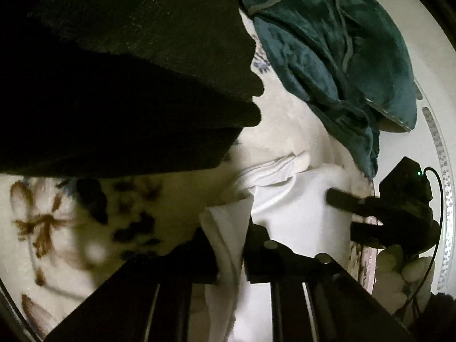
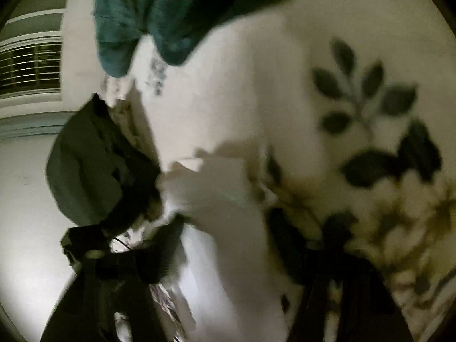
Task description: Fold small clothes
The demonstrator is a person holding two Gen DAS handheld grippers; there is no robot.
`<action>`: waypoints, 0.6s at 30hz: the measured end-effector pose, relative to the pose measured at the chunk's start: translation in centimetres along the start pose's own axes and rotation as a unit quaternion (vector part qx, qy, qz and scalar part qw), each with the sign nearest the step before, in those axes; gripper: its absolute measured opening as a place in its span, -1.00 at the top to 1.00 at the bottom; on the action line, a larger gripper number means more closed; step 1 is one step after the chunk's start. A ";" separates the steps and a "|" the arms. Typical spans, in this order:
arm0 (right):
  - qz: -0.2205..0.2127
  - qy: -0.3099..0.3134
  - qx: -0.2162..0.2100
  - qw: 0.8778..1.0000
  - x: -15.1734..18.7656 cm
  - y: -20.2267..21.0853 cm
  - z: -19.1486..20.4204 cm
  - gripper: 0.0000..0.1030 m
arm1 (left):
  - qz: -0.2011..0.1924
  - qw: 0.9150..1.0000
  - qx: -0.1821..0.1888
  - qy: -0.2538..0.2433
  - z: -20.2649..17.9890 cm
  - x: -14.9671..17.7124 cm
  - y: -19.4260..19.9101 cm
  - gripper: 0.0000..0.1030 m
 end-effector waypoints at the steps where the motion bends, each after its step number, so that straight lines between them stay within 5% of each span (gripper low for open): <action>1: 0.005 0.005 0.002 1.000 0.2 0.0 0.3 0.78 | -0.003 1.000 0.005 -0.003 -0.1 0.0 0.1 0.85; 12: -0.039 0.074 -0.005 0.996 1.2 3.2 4.2 0.93 | -0.042 0.999 0.029 -0.014 -2.7 0.1 4.0 0.87; 18: -0.067 0.125 -0.016 0.990 4.6 6.9 6.7 0.93 | -0.066 0.997 0.035 -0.027 -4.5 1.5 8.1 0.87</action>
Point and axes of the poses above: each gripper's, at about its wrist camera, not at the fingertips, and y roughly against the way its jaws point, z to its left, x to its underside, the point moved 9 cm from there along -y, roughly the way its jaws point, and after that the axes turned 8 degrees about x, right-handed, at the moved point
